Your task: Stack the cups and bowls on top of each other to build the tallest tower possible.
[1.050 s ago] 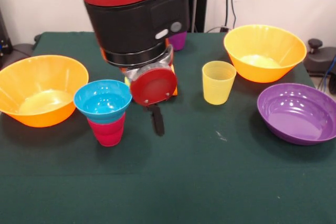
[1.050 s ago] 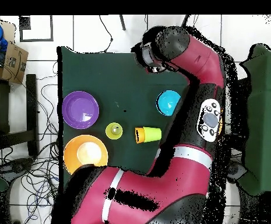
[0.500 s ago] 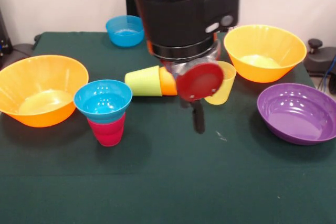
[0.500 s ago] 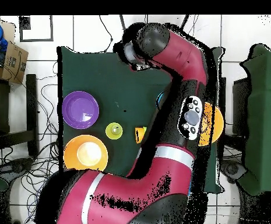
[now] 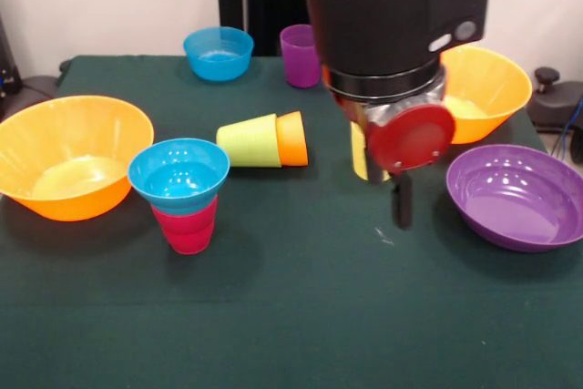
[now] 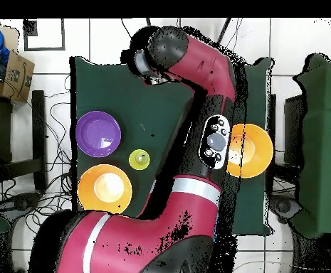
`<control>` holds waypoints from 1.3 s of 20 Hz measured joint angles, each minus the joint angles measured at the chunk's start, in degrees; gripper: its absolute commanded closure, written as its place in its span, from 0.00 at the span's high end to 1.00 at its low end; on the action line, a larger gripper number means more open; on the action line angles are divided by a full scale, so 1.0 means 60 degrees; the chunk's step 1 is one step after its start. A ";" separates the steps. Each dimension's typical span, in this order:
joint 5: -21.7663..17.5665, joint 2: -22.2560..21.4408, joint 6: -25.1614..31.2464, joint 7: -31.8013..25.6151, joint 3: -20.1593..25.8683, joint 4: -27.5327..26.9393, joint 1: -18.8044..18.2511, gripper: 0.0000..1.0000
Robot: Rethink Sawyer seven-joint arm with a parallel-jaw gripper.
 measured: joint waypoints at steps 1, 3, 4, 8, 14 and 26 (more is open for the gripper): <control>0.0022 0.0000 0.0000 0.0024 0.0000 0.0001 0.0013 1.00; 0.0102 0.0001 0.0000 0.0120 0.0000 0.0007 0.0070 1.00; 0.0122 0.0002 0.0000 0.0143 0.0000 0.0010 0.0084 1.00; 0.0230 0.0042 -0.0123 0.0181 -0.0001 0.0066 0.0158 1.00; 0.0404 0.0254 -0.0635 0.0181 -0.0001 0.0088 0.0211 1.00; 0.0606 0.0689 -0.1357 0.0181 0.0014 0.0359 0.0300 1.00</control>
